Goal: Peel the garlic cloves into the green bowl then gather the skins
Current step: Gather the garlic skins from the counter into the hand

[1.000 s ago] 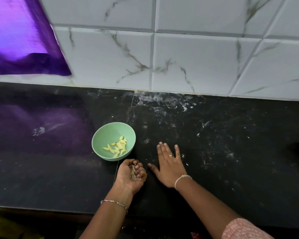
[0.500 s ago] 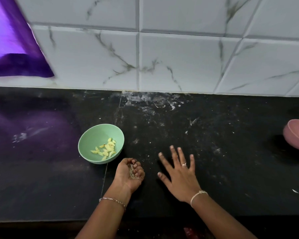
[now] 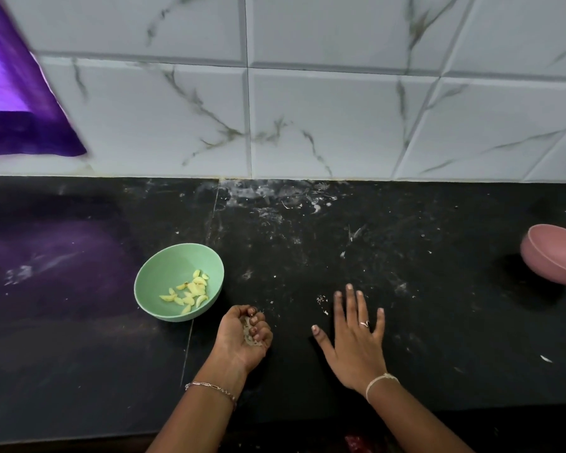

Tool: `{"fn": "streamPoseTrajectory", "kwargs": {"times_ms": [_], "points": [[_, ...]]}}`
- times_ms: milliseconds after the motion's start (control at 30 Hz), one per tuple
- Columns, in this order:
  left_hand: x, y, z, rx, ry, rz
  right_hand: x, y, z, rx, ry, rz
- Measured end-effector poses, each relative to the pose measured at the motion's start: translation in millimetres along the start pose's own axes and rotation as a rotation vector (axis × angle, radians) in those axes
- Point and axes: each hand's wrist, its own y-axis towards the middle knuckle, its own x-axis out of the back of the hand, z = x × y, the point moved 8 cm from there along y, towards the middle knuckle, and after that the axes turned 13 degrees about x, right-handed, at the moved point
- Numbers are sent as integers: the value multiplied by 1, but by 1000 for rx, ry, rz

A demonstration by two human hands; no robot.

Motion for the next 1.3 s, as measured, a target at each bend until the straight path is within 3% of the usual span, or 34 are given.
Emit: {"fn": "streamPoseTrajectory", "kwargs": {"times_ms": [167, 1000, 1300], "points": [[-2, 2, 0, -8, 5, -8, -15, -17, 9, -96, -30, 23], [-13, 12, 1, 23, 7, -33, 6, 21, -18, 156, 33, 0], [-12, 12, -1, 18, 16, -41, 35, 27, -28, 40, 368, -394]]}}
